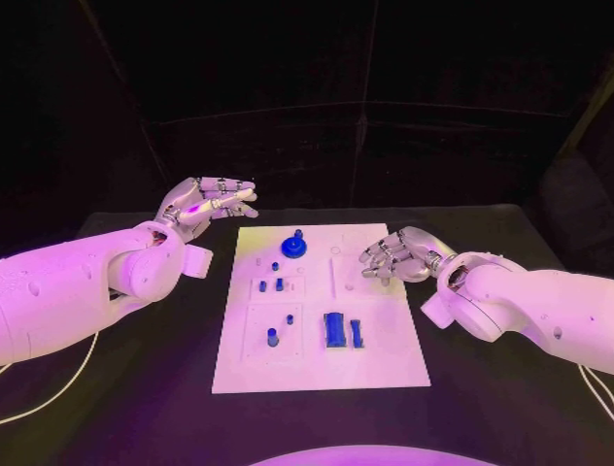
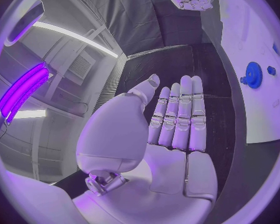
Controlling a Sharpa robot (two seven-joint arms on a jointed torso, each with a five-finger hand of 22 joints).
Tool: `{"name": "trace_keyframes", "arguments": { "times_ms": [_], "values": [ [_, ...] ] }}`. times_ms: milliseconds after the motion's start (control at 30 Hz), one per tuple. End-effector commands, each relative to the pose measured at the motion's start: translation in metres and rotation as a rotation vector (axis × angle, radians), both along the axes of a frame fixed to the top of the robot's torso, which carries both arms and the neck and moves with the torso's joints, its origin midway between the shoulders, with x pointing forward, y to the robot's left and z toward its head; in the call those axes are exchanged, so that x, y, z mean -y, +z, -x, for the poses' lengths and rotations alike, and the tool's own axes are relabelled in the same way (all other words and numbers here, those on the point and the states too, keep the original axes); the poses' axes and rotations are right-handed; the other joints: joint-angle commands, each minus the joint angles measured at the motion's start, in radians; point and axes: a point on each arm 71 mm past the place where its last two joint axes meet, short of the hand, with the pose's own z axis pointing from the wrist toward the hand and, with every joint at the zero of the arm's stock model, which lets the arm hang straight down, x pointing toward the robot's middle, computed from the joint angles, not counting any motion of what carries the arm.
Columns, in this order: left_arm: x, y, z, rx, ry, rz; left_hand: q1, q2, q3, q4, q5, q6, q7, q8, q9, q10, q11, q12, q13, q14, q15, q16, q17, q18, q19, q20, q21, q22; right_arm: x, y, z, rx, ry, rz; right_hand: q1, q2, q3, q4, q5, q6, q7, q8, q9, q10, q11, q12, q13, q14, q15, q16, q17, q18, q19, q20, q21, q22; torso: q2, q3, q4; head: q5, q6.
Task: Assemble the parts on the task board
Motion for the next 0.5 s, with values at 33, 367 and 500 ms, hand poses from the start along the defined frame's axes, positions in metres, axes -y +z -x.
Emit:
{"name": "trace_keyframes", "arguments": {
  "times_ms": [33, 367, 500],
  "values": [
    [-0.005, 0.001, -0.004, 0.031, 0.072, 0.057, 0.012, 0.002, -0.001, 0.007, 0.006, 0.002, -0.002, -0.011, -0.001, 0.006, 0.004, -0.028, -0.001, -0.003, 0.017, -0.102, -0.039, 0.005, -0.032, 0.023, -0.059, -0.054, 0.004, 0.010, -0.019, 0.011, -0.064, -0.368, 0.022, 0.006, 0.023, 0.010, -0.010, -0.022, 0.015, -0.027, -0.041, -0.013, 0.029, -0.129, -0.153, -0.080, 0.034, -0.188, -0.118, 0.001, -0.076, 0.029, -0.125, -0.078, -0.015, -0.0015, -0.0055, 0.003, 0.026],
    [0.007, -0.010, -0.019, 0.033, 0.161, 0.052, 0.012, 0.003, -0.068, 0.033, 0.005, -0.041, -0.016, -0.076, -0.003, -0.073, 0.057, -0.097, -0.002, -0.032, 0.083, -0.346, -0.126, 0.005, -0.196, 0.094, -0.209, -0.221, 0.008, 0.015, -0.072, 0.101, -0.130, -0.484, -0.036, -0.011, 0.050, -0.012, -0.027, -0.026, 0.025, -0.024, -0.230, 0.044, 0.074, -0.367, -0.609, -0.073, 0.115, -0.590, -0.441, 0.024, -0.034, 0.123, -0.503, -0.388, -0.026, 0.0007, 0.0028, -0.014, 0.079],
    [0.015, -0.013, -0.019, 0.010, 0.107, 0.035, -0.386, 0.075, -0.149, 0.013, -0.077, -0.341, -0.071, -0.140, -0.067, -0.397, 0.011, -0.158, -0.064, -0.336, 0.039, -0.425, -0.194, -0.053, -0.462, 0.019, -0.271, -0.320, 0.009, 0.011, -0.074, 0.087, -0.154, -0.393, -0.522, -0.021, 0.083, -0.100, -0.065, -0.300, -0.031, -0.087, -0.314, -0.268, 0.026, -0.442, -0.689, -0.375, 0.078, -0.713, -0.516, -0.043, -0.275, 0.059, -0.623, -0.544, -0.023, 0.0003, 0.0011, -0.012, 0.077]
  ]
}}
